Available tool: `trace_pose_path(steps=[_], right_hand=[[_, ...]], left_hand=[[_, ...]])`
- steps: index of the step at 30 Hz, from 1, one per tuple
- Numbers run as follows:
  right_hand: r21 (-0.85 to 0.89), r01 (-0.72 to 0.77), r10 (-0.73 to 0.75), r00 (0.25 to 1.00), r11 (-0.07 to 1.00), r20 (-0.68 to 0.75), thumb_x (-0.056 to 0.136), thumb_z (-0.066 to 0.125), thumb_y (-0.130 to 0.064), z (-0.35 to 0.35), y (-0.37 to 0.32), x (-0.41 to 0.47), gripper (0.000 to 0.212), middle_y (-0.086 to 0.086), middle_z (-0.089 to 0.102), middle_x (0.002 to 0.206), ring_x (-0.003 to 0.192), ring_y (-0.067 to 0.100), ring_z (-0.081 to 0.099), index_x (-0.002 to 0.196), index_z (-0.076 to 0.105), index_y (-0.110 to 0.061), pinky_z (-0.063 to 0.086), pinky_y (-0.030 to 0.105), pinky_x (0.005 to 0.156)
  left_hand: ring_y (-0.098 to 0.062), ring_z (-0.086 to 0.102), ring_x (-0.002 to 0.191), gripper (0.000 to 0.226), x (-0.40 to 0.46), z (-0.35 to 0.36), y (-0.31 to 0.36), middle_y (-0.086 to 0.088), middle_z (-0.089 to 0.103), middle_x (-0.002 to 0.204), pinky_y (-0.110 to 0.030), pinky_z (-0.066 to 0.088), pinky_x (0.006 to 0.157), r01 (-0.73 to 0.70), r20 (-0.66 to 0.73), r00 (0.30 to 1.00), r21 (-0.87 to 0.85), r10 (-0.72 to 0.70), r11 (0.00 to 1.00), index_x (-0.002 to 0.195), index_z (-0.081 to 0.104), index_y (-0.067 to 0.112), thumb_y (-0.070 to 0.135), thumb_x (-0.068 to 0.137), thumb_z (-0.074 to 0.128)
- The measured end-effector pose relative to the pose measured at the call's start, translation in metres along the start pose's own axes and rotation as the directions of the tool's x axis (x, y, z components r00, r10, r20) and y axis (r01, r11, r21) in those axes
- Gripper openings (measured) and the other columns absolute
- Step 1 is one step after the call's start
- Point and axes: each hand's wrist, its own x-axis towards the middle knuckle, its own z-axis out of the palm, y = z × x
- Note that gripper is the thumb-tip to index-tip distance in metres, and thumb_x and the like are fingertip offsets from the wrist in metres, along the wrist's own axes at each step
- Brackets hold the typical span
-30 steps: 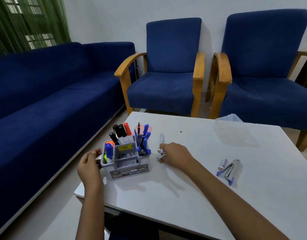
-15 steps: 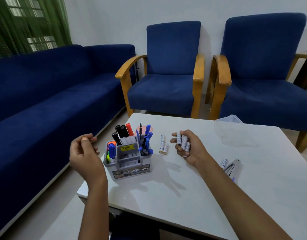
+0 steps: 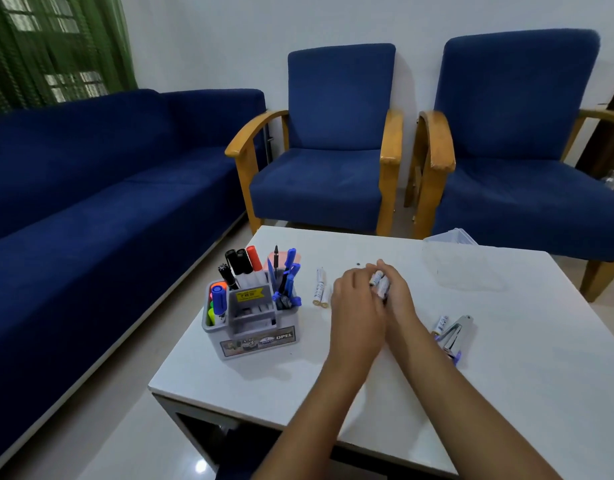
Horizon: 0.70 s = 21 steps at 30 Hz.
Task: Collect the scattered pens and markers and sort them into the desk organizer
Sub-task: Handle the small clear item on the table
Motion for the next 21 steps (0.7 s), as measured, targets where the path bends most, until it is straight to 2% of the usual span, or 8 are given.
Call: trace_pose_path(steps=[1,3,6,9,12,16,18,21], right_hand=[[0.055,0.029,-0.027,0.999,0.998,-0.027,0.092,0.053,-0.034,-0.004,0.0,-0.001,0.022,0.005,0.061,0.073,0.06,0.014,0.06,0.089,0.06,-0.014,0.05,0.024,0.055],[0.184,0.074,-0.065,0.996,0.98,-0.054,0.091,0.055,-0.027,-0.013,0.0,-0.001,0.018,0.005,0.054,0.06,0.037,0.01,0.046,0.085,0.056,-0.011,0.037,0.014,0.037],[0.173,0.142,-0.129,0.988,0.975,-0.08,0.092,0.055,-0.019,-0.021,0.002,0.006,0.008,0.004,0.047,0.064,0.034,0.007,0.038,0.09,0.054,-0.011,0.026,0.014,0.029],[0.162,0.163,-0.156,0.986,0.973,-0.055,0.093,0.053,-0.017,-0.023,0.005,0.009,0.007,0.003,0.044,0.065,0.035,0.007,0.037,0.094,0.051,-0.01,0.023,0.015,0.028],[0.197,0.16,-0.162,0.987,0.967,-0.002,0.094,0.052,-0.017,-0.027,0.005,0.01,0.009,0.003,0.043,0.065,0.035,0.006,0.036,0.094,0.051,-0.009,0.023,0.014,0.027],[0.177,0.158,-0.17,0.984,0.971,0.051,0.094,0.05,-0.018,-0.03,0.005,0.007,0.01,0.003,0.044,0.063,0.034,0.005,0.034,0.094,0.052,-0.008,0.022,0.013,0.027],[0.168,0.165,-0.177,0.982,0.972,0.058,0.095,0.05,-0.017,-0.03,0.005,0.006,0.01,0.004,0.044,0.062,0.034,0.005,0.033,0.094,0.053,-0.007,0.021,0.013,0.028],[0.16,0.17,-0.182,0.981,0.972,0.061,0.095,0.049,-0.015,-0.03,0.005,0.006,0.01,0.004,0.044,0.062,0.035,0.005,0.034,0.095,0.053,-0.006,0.021,0.013,0.028]], left_hand=[[-0.025,0.028,0.139,0.045,0.01,0.012,-0.008,-0.012,0.033,0.149,-0.038,0.026,0.116,0.102,0.07,0.991,0.138,-0.113,0.985,0.142,0.034,0.011,0.023,0.099,0.04],[-0.034,-0.001,0.147,0.059,0.027,0.027,-0.022,-0.02,0.005,0.158,-0.049,0.002,0.118,0.17,0.139,0.961,0.389,-0.24,0.905,0.15,0.011,0.009,0.028,0.1,0.036],[-0.037,-0.008,0.146,0.064,0.043,0.042,-0.038,-0.023,-0.002,0.158,-0.056,-0.005,0.114,0.204,0.086,0.955,0.503,-0.283,0.84,0.151,0.001,0.01,0.042,0.101,0.024],[-0.038,-0.004,0.146,0.067,0.053,0.048,-0.052,-0.023,0.0,0.157,-0.057,0.0,0.114,0.252,0.013,0.952,0.53,-0.306,0.809,0.152,0.001,0.012,0.046,0.1,0.025],[-0.038,0.014,0.144,0.068,0.063,0.051,-0.067,-0.024,0.009,0.156,-0.05,0.017,0.114,0.276,0.007,0.939,0.577,-0.343,0.769,0.152,0.006,0.012,0.049,0.099,0.028],[-0.026,0.05,0.114,0.046,0.074,0.052,-0.072,-0.012,0.049,0.13,-0.034,0.041,0.088,0.187,-0.063,0.979,0.643,-0.193,0.742,0.138,0.039,0.01,0.036,0.1,0.033],[-0.023,0.057,0.104,0.039,0.076,0.054,-0.071,-0.009,0.054,0.123,-0.031,0.044,0.079,0.144,-0.048,0.987,0.664,-0.151,0.733,0.131,0.043,0.01,0.031,0.1,0.034],[-0.021,0.061,0.1,0.034,0.074,0.053,-0.068,-0.008,0.059,0.118,-0.029,0.046,0.074,0.141,-0.02,0.985,0.664,-0.172,0.734,0.127,0.044,0.007,0.025,0.1,0.035]])
